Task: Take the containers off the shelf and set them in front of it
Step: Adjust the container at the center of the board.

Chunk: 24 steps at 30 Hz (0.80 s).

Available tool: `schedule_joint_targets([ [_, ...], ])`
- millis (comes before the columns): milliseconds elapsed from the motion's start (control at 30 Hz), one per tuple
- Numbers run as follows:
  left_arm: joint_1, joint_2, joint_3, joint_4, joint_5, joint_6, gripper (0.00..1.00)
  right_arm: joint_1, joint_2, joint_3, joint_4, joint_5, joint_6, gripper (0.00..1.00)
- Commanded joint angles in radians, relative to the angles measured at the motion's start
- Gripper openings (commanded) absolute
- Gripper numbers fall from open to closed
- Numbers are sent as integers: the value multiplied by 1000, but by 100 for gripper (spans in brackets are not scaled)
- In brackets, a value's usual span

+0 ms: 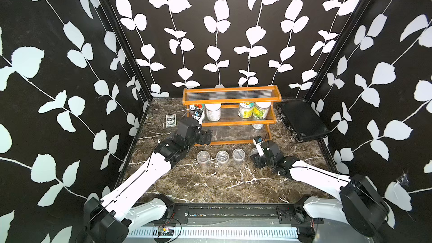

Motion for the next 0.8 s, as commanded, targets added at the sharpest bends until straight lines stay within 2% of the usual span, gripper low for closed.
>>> schedule_joint_targets([
  [0,36,-26,35,-7,-2,4,98,16,13,-32,55,22,33,67],
  [167,99,-12,65,-10,34,28,98,22,-3,-53,62,31,51,74],
  [267,149,-4,74,6,82,30,98,22,-21,-51,52,19,65,83],
  [367,182,17,97,9,127,45,98,22,-65,-23,7,30,65,99],
  [567,211,56,120,22,177,59,99,10,-176,97,-172,62,34,100],
  [767,221,96,116,75,206,63,99,-59,-273,193,-296,49,15,100],
])
